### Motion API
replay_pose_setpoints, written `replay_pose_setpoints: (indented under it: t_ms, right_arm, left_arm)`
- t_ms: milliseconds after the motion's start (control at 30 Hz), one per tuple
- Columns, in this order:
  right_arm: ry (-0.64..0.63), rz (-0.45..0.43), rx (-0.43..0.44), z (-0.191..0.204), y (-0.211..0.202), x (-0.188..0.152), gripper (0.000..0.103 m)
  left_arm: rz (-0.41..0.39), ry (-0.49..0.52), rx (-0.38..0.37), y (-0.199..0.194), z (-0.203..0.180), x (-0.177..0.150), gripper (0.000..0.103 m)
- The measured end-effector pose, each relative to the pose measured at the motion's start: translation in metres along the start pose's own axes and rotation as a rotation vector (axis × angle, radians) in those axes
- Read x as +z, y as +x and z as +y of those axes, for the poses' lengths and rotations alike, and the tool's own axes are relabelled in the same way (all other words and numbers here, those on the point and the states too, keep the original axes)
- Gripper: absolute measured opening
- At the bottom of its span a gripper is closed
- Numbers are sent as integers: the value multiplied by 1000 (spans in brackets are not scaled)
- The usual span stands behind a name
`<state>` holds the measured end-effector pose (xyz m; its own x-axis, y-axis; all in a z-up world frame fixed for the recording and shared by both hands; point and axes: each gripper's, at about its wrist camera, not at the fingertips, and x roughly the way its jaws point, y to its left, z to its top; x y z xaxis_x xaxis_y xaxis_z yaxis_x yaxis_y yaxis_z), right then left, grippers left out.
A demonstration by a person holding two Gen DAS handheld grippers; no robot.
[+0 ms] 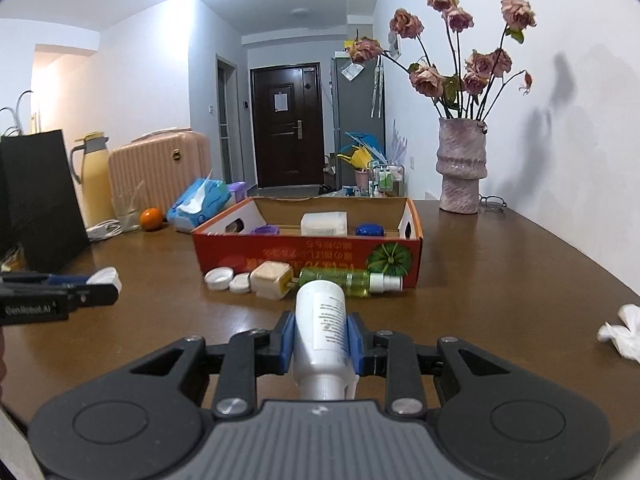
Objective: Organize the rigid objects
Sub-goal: 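Carry the tube and cap over the box and open both tools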
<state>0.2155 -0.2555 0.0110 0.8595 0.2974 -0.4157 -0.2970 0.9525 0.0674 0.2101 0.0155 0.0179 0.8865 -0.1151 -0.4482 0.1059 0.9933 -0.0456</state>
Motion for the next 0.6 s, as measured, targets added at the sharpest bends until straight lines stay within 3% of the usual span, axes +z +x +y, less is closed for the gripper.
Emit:
replay_pose_setpoints:
  t_ms: [100, 300, 467, 600]
  right_arm:
    - [-13, -6, -10, -9, 32, 25, 27]
    - [3, 32, -22, -37, 134, 90, 27]
    - [-16, 169, -70, -57, 243, 120, 27]
    - [-64, 258, -136, -64, 301, 120, 27]
  left_arm:
    - [14, 0, -21, 40, 13, 25, 41]
    - [12, 37, -40, 133, 26, 85, 41]
    - [131, 60, -32, 227, 36, 110, 41]
    - [167, 121, -23, 268, 35, 107, 41]
